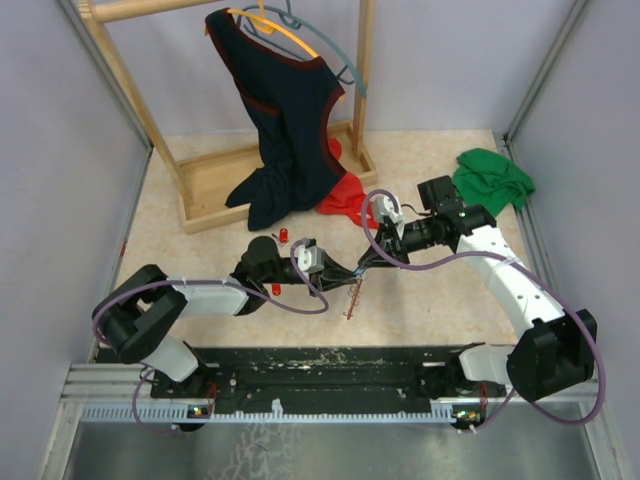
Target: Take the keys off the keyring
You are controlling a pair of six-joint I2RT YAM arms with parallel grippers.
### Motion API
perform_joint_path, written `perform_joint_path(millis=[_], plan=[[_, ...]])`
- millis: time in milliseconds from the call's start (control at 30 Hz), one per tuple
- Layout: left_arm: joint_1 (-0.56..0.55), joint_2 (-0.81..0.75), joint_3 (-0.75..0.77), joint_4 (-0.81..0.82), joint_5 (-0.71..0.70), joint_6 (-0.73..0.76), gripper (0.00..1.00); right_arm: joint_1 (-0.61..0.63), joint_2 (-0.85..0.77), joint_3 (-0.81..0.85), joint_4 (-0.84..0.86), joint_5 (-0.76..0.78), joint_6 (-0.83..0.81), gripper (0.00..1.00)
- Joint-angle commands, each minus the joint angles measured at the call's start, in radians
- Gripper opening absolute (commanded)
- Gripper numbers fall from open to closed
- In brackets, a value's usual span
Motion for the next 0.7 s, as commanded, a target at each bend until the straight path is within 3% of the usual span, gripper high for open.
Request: perform_joint_path(millis=[0, 333, 533, 667], plan=[[-0.006, 0.015, 0.019, 0.025, 0.034, -0.027, 0.21, -0.008, -0.031, 0.045, 0.006, -0.048, -0.018, 0.00], [-0.007, 0.032, 0.020, 0.052, 0.052, -0.049, 0.16, -0.008, -0.032, 0.044, 0.007, -0.047, -0.018, 0.00], [-0.007, 0.026, 0.013, 0.052, 0.043, -0.050, 0.00, -0.008, -0.033, 0.044, 0.006, -0.041, -0.018, 0.00], [-0.004, 0.006, -0.005, 0.051, 0.025, -0.045, 0.00, -0.009, -0.038, 0.049, 0.000, -0.025, -0.025, 0.00]])
